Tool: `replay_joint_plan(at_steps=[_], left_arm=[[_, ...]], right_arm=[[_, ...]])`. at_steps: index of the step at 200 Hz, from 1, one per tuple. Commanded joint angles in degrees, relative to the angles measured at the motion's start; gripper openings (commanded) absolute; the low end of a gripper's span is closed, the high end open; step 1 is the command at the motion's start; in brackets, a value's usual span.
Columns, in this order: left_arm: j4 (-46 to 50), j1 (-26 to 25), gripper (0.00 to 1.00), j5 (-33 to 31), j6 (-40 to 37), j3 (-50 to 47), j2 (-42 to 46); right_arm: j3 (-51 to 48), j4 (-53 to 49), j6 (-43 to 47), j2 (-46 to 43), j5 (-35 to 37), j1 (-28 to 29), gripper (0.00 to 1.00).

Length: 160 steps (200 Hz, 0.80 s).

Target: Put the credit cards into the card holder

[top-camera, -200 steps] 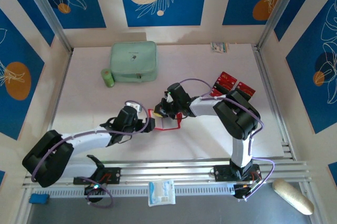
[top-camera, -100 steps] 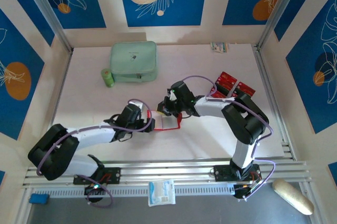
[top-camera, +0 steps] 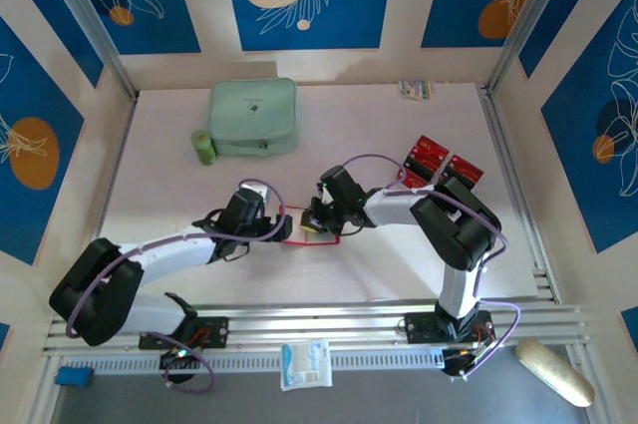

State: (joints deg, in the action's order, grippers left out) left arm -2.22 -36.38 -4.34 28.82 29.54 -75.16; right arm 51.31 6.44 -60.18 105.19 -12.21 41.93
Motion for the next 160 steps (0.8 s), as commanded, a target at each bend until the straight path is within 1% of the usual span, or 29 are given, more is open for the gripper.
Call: replay_joint_plan(at_steps=[1, 52, 82, 102, 124, 130, 137, 152, 160], left_arm=[[1.1, 0.61, 1.0, 1.72, 0.17, 1.7, 1.41], [-0.31, 0.6, 1.0, 3.27, 0.31, 1.95, -2.74], [-0.02, 0.58, 1.0, 2.83, -0.59, 1.98, -6.17], [1.39, 0.54, 1.0, 1.91, -1.37, 2.3, -7.69], [2.13, 0.61, 1.0, 1.0, -1.83, 2.1, -8.26], [2.22, 0.54, 1.0, 0.83, -1.92, 2.0, -8.25], [2.22, 0.6, 1.0, 0.69, -2.01, 1.95, -8.3], [2.22, 0.61, 1.0, 0.54, -2.25, 1.94, -8.38], [2.27, 0.59, 1.0, 0.48, -2.36, 2.04, -8.51]], right_arm=[[1.34, -0.32, 0.73, 1.29, -0.18, 0.43, 0.0], [1.07, 0.69, -0.07, 2.08, -0.63, 0.51, 0.0], [1.59, 0.15, 0.24, 0.94, -1.19, 0.36, 0.0], [1.77, -1.81, 1.69, -2.71, -0.72, -0.29, 0.0], [3.05, -8.4, 6.32, -8.66, 1.72, -1.69, 0.0], [3.72, -11.12, 8.23, -10.72, 3.16, -2.22, 0.03], [4.76, -14.61, 10.91, -12.66, 5.16, -2.65, 0.09], [7.62, -22.98, 17.17, -16.72, 11.81, -3.39, 0.3], [8.91, -26.86, 20.32, -18.43, 15.72, -3.92, 0.39]])
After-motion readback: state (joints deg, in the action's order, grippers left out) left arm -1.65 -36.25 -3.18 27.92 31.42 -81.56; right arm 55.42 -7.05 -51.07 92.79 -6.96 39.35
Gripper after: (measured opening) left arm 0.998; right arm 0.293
